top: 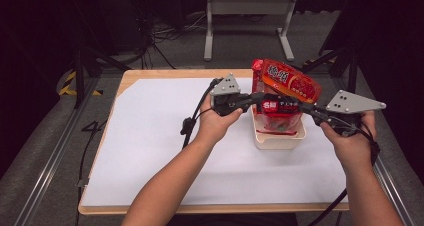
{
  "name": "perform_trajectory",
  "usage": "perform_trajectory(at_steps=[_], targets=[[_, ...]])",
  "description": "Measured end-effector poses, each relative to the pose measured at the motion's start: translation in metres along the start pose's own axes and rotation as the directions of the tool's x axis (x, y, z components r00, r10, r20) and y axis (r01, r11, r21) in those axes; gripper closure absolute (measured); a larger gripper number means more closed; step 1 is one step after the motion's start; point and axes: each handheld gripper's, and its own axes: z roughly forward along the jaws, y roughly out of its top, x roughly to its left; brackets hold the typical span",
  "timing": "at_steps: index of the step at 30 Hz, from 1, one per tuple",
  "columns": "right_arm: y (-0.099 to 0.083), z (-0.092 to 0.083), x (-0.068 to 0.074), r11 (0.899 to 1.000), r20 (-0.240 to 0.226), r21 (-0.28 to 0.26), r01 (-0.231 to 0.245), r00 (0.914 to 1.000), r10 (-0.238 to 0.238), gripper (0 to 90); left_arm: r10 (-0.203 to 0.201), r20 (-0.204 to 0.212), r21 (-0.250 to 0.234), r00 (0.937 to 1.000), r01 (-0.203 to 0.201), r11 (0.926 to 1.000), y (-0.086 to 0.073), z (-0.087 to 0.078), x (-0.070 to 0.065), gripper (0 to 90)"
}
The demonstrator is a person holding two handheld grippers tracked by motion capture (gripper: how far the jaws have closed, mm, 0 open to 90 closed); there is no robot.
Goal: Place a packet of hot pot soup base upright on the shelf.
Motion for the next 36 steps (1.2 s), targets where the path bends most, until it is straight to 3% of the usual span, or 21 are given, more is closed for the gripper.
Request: perform_trajectory(at_steps=[20, 36], targets=[[-0.017, 0.005, -0.008, 0.997, 0.010, 0.061, -0.056, 0.9984, 0.056, 90.0, -0.024, 0.037, 0.054, 0.9990, 0.022, 0.9983, -0.011, 0.015, 0.000, 90.0], [-0.033, 0.010, -0.005, 0.989, -0.008, 0.113, -0.092, 0.9956, 0.093, 90.0, -0.050, 0.049, 0.113, 0.9975, 0.044, 0.9926, -0.025, 0.027, 0.004, 90.0]])
